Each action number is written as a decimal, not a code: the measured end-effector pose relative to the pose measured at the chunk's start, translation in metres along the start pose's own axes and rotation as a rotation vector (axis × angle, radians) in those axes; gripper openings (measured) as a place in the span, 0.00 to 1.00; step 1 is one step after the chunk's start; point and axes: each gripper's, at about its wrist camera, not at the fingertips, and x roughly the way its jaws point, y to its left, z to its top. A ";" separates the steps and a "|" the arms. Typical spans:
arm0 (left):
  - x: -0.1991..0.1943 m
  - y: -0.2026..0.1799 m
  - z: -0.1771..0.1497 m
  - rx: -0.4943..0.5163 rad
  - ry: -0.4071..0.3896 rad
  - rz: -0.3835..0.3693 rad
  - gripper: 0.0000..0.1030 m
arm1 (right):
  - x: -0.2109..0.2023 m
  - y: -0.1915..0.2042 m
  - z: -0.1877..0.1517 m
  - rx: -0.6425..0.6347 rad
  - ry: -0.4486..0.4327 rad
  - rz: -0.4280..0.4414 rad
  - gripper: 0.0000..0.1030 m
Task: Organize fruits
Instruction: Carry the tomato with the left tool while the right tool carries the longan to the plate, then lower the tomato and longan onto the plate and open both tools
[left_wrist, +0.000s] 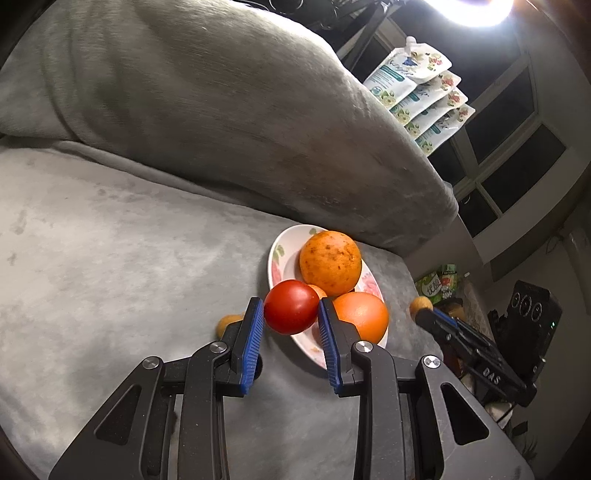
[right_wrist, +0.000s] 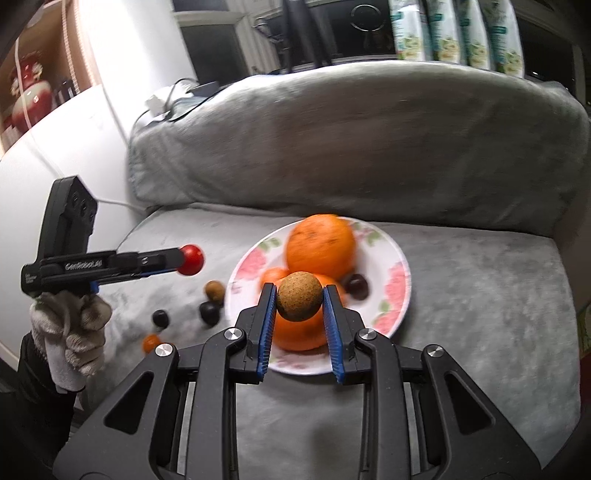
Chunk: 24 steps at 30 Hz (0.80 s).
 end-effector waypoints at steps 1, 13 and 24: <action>0.002 -0.001 0.000 0.002 0.002 0.001 0.28 | 0.000 -0.005 0.001 0.008 -0.001 -0.004 0.26; 0.023 -0.014 0.011 0.040 0.013 0.060 0.28 | 0.019 -0.044 0.007 0.056 0.022 -0.042 0.26; 0.043 -0.040 0.012 0.176 0.012 0.156 0.28 | 0.034 -0.050 0.008 0.058 0.050 -0.027 0.26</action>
